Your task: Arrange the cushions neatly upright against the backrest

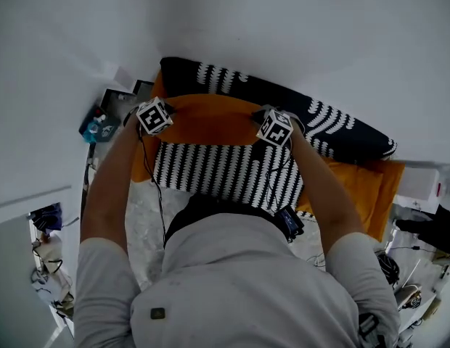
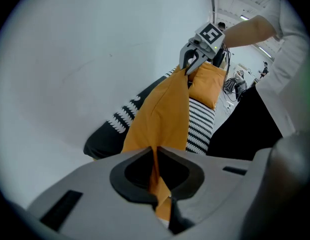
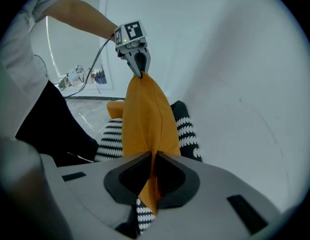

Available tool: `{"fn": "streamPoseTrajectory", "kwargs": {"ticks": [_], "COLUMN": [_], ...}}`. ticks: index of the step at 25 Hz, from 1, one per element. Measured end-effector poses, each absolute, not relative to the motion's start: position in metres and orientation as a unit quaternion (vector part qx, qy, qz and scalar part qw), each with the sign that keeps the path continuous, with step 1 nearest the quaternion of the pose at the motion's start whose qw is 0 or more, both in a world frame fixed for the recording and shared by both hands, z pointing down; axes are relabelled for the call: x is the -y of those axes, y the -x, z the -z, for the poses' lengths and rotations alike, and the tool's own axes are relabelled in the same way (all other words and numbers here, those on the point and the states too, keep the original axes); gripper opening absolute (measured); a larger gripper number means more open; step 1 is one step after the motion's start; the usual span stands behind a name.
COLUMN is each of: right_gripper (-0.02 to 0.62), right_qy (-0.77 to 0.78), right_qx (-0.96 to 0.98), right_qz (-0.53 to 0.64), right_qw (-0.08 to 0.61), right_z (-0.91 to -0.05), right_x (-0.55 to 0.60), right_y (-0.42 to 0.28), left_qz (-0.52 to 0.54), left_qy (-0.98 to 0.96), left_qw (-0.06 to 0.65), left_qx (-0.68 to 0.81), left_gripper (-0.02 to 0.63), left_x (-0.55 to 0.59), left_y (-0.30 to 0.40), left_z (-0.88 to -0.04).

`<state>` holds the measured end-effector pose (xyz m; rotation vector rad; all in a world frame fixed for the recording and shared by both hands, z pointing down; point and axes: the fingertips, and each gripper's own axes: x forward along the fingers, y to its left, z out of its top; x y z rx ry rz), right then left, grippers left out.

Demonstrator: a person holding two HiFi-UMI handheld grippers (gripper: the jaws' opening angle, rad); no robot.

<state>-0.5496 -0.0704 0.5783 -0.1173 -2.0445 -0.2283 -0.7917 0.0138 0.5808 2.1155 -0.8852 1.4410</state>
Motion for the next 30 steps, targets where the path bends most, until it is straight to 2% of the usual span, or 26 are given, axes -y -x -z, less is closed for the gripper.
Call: {"fn": "streamPoseTrajectory", "kwargs": {"ticks": [15,30], "right_gripper": [0.044,0.032], "right_qy": [0.038,-0.007], "right_qx": [0.822,0.820], "right_qz": [0.033,-0.010], "right_qw": [0.567,0.572], "right_z": [-0.675,-0.746], "right_x": [0.120,0.187], "right_y": [0.584,0.619], "left_qz": [-0.526,-0.532], "left_qy": [-0.767,-0.770], "left_qw": [0.263,0.265], "left_qx": [0.256,0.233], "left_gripper": [0.025,0.025], "left_x": [0.039,0.108], "left_y": [0.828,0.863], "left_z": [-0.692,-0.751]}}
